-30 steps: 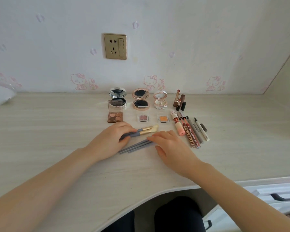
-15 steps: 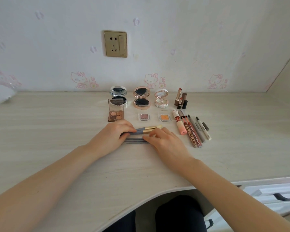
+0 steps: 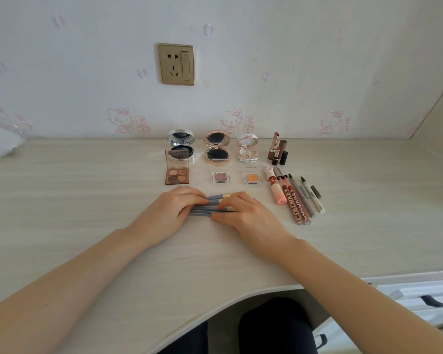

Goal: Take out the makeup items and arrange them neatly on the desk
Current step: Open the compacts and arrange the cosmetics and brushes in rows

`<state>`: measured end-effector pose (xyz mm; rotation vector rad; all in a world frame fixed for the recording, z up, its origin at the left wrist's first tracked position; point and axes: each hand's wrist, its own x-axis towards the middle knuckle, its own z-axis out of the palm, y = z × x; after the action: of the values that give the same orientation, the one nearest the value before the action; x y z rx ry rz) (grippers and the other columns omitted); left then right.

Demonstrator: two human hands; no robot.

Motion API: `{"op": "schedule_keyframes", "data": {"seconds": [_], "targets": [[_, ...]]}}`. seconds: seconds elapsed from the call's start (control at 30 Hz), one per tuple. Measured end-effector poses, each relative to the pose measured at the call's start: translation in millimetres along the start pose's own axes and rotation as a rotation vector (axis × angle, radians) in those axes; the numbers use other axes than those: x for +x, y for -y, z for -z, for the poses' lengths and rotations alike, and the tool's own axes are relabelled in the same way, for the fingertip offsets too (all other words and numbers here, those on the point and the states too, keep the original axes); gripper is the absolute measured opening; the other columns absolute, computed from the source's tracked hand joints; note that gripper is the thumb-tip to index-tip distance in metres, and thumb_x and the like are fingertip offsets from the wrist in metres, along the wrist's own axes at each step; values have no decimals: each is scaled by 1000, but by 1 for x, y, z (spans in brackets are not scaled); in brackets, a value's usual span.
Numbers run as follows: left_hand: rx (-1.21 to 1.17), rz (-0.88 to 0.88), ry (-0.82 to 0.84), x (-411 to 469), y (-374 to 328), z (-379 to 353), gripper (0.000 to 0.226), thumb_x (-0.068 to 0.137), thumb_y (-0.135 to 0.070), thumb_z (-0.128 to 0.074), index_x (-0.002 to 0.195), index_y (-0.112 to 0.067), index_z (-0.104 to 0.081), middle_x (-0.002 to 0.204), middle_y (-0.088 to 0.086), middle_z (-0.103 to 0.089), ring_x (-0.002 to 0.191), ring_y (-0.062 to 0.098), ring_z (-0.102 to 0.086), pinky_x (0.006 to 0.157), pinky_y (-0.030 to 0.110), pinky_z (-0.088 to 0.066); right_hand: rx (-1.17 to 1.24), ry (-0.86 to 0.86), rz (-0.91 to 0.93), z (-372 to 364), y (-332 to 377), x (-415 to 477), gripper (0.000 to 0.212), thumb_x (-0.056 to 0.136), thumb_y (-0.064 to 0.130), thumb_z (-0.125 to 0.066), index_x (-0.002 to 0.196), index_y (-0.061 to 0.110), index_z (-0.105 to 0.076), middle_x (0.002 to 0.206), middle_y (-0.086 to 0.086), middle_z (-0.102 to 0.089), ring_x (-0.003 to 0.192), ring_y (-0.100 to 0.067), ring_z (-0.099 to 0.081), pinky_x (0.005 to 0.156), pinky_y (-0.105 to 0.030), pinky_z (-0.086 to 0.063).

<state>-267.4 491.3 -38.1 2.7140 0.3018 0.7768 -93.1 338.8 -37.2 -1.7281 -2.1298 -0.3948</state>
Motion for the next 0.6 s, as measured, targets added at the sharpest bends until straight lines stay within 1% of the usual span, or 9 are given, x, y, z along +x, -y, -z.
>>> {"op": "schedule_keyframes", "data": {"seconds": [0.1,0.23,0.37,0.5,0.6], "targets": [[11,-5,2,0,3,2,31,89,3,-52,108,-12,-71,113,-2,-66,106,5,-56,97,12,-38,21,7,29,-2,-4,3,33,84,6,-64,114,19,-68,109,-4,-60,105,-28,-54,80,-42,-51],[4,-12,-7,4,7,5,33,84,10,-59,105,-11,-72,109,-2,-68,103,4,-57,95,11,-39,46,-3,60,2,-4,5,32,84,4,-64,112,17,-69,107,-3,-61,102,-27,-55,76,-39,-52],[8,-17,-5,7,7,5,32,83,11,-61,104,-11,-72,107,-2,-69,101,3,-58,94,10,-40,27,6,103,3,-7,7,32,84,2,-63,113,16,-68,107,-3,-61,102,-27,-54,75,-40,-52],[21,-3,-27,2,4,2,32,84,9,-61,107,-11,-70,111,-2,-67,104,4,-57,95,11,-39,54,-9,76,3,-7,5,33,84,1,-64,113,16,-68,106,-4,-60,101,-25,-54,76,-39,-52],[8,27,-76,-2,-2,2,29,86,5,-60,109,-10,-70,113,-4,-66,106,5,-57,97,15,-40,109,-37,30,6,-4,1,36,83,-4,-60,115,11,-66,108,-8,-61,103,-27,-56,79,-38,-53]]}}
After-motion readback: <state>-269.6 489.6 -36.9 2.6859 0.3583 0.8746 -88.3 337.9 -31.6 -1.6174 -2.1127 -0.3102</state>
